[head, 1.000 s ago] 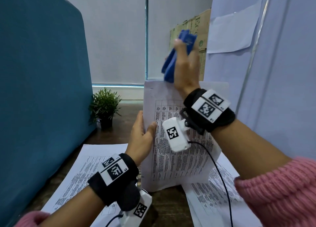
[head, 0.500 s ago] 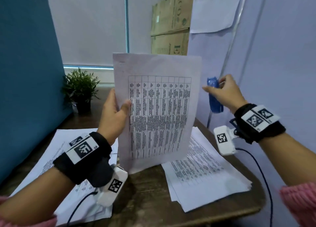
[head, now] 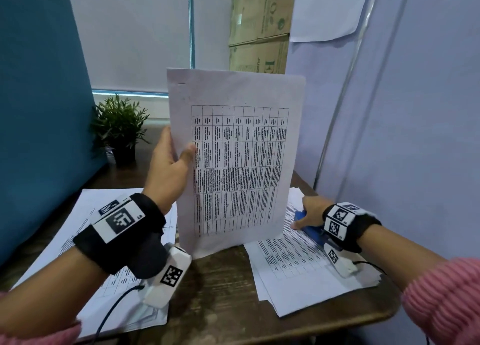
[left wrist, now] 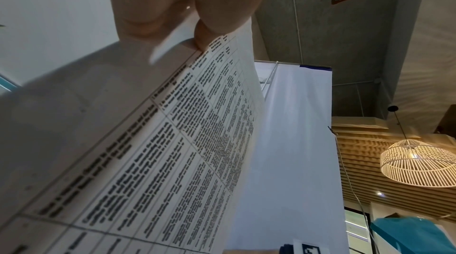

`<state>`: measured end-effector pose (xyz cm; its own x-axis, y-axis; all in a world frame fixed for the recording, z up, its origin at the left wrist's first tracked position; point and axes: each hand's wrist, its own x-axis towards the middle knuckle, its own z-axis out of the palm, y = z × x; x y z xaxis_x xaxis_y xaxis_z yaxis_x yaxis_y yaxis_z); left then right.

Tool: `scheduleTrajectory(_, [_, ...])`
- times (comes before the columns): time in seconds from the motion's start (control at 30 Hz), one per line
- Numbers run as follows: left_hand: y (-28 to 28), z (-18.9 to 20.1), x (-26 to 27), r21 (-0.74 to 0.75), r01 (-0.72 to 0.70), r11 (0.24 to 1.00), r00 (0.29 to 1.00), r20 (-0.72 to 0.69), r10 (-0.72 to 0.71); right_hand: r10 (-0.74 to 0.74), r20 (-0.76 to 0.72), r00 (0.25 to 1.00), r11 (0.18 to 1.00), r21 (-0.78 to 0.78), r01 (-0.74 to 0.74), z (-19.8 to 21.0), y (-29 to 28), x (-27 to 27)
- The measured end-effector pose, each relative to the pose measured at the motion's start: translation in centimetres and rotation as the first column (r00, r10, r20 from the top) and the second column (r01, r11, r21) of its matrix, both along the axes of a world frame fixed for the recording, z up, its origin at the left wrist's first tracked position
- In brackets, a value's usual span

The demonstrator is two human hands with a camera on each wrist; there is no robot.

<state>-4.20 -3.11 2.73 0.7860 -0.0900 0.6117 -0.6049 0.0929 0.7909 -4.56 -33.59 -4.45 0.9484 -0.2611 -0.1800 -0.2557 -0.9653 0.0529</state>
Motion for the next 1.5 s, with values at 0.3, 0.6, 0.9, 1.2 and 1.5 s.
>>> scheduleTrajectory(0.3, [0.2, 0.2, -0.2, 0.008, -0.012, 1.0, 1.0, -0.023, 0.012, 0.153, 0.187, 0.97, 0.909, 0.359, -0.213, 2.8, 1.1, -1.0])
scheduleTrajectory(0.6, [4.5, 6.1, -0.2, 0.036, -0.2, 0.979, 0.978, 0.075, 0.197, 0.158, 0.474, 0.866, 0.482, 0.728, -0.487, 5.6, 7.1, -3.3])
scheduleTrajectory(0.9, [14.4, 6.2, 3.8, 0.545, -0.53, 0.65, 0.798, 0.06, 0.599, 0.2, 0.394, 0.897, 0.212, 0.877, -0.432, 5.2, 17.6, -4.0])
scheduleTrajectory(1.2, [18.5, -4.3, 6.0, 0.815, -0.297, 0.498, 0.699, -0.17, 0.694, 0.378, 0.126, 0.917, 0.263, 0.935, -0.237, -0.9, 23.8, -3.4])
scheduleTrajectory(1.5, [19.4, -7.6, 8.1, 0.994, 0.011, 0.109, 0.681, -0.087, 0.727, 0.446, -0.134, 0.885, 0.343, 0.939, -0.03, -2.1, 24.9, -3.1])
